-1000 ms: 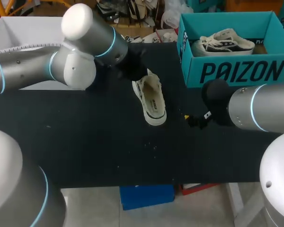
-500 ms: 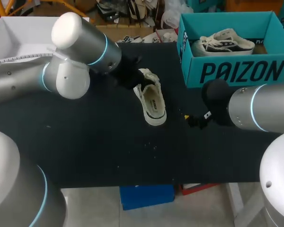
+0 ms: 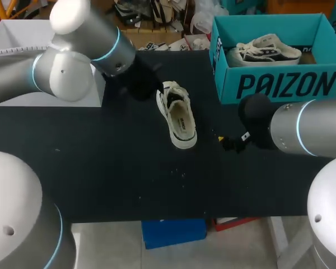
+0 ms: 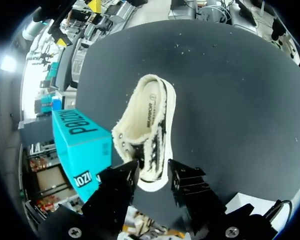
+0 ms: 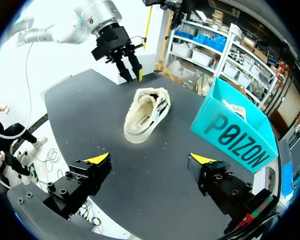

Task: Take the shoe out of the shoebox, open the shoe tongue, remove and reinsert the insole, then place the shoe into the shoebox

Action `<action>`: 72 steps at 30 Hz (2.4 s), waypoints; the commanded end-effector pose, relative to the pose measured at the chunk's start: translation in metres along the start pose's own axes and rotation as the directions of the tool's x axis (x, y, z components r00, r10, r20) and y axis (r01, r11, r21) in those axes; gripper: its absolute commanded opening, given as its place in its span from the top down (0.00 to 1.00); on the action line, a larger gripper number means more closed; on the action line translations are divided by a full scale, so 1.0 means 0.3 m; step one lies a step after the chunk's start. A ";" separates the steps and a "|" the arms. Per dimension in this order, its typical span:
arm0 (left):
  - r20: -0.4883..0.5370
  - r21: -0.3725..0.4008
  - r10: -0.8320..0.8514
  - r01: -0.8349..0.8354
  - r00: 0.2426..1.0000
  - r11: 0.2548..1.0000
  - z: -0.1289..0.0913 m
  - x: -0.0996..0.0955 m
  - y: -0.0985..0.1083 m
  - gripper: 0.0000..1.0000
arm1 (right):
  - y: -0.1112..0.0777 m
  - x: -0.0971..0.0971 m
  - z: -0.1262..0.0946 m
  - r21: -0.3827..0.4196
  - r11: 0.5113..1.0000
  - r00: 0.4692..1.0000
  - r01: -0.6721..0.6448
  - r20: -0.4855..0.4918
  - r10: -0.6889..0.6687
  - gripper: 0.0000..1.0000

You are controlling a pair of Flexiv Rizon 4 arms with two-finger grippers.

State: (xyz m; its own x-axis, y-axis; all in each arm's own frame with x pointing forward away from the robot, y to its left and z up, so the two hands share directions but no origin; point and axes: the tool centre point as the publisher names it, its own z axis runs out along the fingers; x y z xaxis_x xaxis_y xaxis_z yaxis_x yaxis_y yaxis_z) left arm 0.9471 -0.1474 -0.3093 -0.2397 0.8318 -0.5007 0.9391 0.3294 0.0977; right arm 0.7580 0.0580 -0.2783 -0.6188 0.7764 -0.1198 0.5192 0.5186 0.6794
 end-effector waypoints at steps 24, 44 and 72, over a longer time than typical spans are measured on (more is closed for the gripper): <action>-0.216 0.142 0.092 -0.062 0.972 0.988 0.169 0.053 -0.041 0.29 | -0.003 0.004 0.004 -0.003 1.000 1.000 -0.001 0.003 0.001 0.00; -0.308 0.162 0.083 -0.033 0.948 0.986 0.332 0.098 -0.029 0.57 | -0.003 0.004 0.004 -0.003 1.000 1.000 -0.001 0.003 0.001 0.00; -0.219 0.060 0.101 -0.090 0.971 0.994 -0.032 0.013 0.010 1.00 | -0.003 0.004 0.004 -0.003 1.000 1.000 -0.001 0.003 0.001 0.00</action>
State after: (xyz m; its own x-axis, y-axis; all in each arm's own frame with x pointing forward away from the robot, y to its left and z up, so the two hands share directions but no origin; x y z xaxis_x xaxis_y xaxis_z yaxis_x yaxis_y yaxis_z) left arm 0.9640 -0.1584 -0.3436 -0.2030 0.9426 -0.2650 0.9703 0.2300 0.0747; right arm 0.7580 0.0580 -0.2783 -0.6187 0.7764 -0.1198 0.5191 0.5185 0.6794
